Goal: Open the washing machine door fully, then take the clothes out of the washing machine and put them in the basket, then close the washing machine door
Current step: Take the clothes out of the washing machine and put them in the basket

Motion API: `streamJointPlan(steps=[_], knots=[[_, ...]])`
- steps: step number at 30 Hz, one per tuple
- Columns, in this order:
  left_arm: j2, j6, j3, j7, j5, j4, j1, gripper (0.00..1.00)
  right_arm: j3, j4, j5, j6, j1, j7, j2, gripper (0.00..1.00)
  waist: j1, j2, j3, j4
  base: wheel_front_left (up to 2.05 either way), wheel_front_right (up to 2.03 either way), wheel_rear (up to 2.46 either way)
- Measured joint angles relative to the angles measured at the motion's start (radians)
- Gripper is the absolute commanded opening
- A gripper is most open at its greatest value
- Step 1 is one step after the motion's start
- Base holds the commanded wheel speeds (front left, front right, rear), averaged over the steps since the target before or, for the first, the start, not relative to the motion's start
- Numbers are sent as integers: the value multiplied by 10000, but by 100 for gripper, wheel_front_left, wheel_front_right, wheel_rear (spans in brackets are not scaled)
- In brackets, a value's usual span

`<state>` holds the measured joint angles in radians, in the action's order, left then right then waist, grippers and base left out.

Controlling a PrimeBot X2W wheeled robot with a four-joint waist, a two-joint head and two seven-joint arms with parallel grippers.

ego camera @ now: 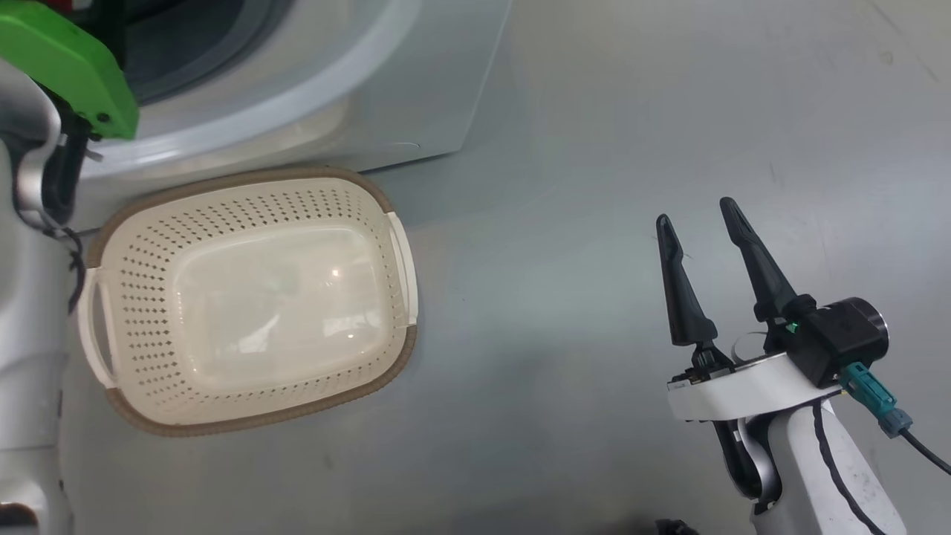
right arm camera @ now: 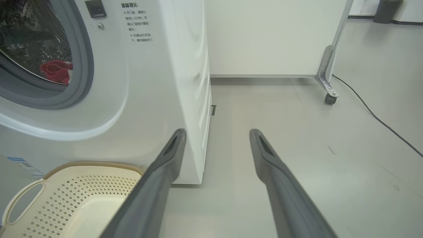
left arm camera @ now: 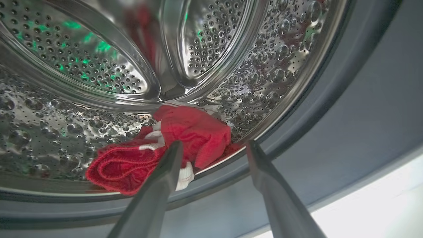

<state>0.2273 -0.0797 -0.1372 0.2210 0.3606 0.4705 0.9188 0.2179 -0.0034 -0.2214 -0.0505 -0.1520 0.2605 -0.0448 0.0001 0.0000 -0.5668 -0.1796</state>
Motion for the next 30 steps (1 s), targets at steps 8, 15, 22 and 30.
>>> streamJointPlan(steps=[8, 15, 22, 30], knots=[[700, -134, -142, 671, -257, 533, 1164, 100, 337, 48, -472, 13, -406, 0, 0, 100, 0, 0, -700, -635, 0, 0, 0], [899, -209, -29, 1101, -255, 1175, 1760, 100, 548, 159, -725, 105, -565, 0, 0, 100, 0, 0, -1086, -1098, 0, 0, 0], [1409, -221, 161, 1446, -251, 1839, 2127, 100, 863, 326, -865, 178, -706, 0, 6, 100, 0, 0, -1219, -1466, 0, 0, 0], [1638, -174, 251, 1664, -290, 2290, 2440, 87, 940, 362, -951, 217, -783, 0, 4, 100, 0, 0, -1300, -1769, 0, 0, 0]])
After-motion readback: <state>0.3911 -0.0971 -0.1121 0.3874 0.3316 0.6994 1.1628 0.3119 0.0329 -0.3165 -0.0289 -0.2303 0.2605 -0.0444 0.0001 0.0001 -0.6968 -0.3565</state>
